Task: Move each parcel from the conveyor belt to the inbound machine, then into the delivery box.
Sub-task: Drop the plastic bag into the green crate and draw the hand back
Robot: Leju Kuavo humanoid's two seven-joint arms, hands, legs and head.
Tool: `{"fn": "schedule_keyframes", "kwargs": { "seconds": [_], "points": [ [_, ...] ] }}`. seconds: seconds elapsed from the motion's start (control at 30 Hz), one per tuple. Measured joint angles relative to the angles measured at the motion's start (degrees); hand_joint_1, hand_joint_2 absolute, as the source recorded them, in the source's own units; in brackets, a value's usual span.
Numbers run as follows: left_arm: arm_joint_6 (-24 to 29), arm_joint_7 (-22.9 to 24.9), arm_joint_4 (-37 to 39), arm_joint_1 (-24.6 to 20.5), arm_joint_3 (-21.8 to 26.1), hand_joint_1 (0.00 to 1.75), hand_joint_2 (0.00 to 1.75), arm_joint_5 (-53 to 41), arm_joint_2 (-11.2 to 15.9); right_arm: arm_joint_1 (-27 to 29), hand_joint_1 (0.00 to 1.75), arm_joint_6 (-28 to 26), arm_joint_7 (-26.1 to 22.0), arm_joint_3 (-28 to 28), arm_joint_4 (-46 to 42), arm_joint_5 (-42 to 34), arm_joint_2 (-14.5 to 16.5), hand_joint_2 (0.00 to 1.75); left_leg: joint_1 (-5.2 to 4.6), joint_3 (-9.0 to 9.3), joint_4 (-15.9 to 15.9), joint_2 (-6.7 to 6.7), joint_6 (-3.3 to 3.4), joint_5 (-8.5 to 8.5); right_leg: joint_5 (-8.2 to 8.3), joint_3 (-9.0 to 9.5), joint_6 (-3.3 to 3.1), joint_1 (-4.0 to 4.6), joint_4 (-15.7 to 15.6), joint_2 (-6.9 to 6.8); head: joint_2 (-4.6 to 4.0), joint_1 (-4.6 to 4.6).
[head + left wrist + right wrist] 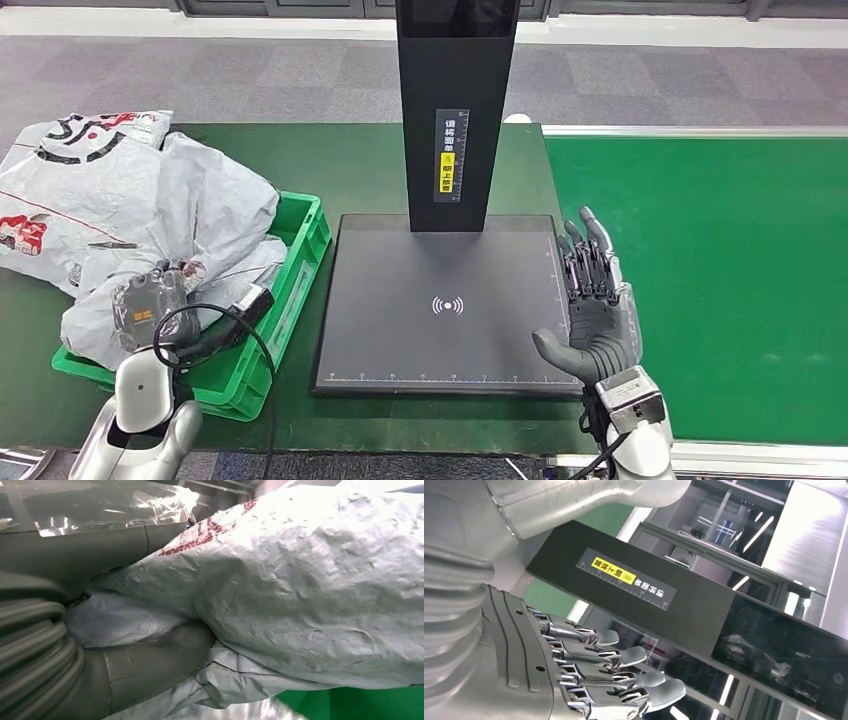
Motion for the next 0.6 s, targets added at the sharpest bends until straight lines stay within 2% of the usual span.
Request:
{"fn": "schedule_keyframes", "kwargs": {
  "seconds": [0.3,0.6],
  "points": [
    [-1.17,-1.34,0.32,3.48,1.71,1.75,1.75,0.0,-1.67,0.48,0.0,0.27,-0.36,0.0,0.27,0.07,0.31,1.75,0.0,0.0,0.0,0.0,0.0,0.0,0.0,0.0,0.0,0.01,0.0,0.0,0.0,0.0],
    [-2.08,-1.86,2.21,3.88,3.74,1.75,1.75,-0.02,-3.32,-0.39,0.0,0.98,0.33,0.0,0.27,0.43,1.27,1.75,0.0,0.0,0.0,0.0,0.0,0.0,0.0,-0.01,0.0,0.01,0.0,0.0,0.0,0.0]
  ]
}}
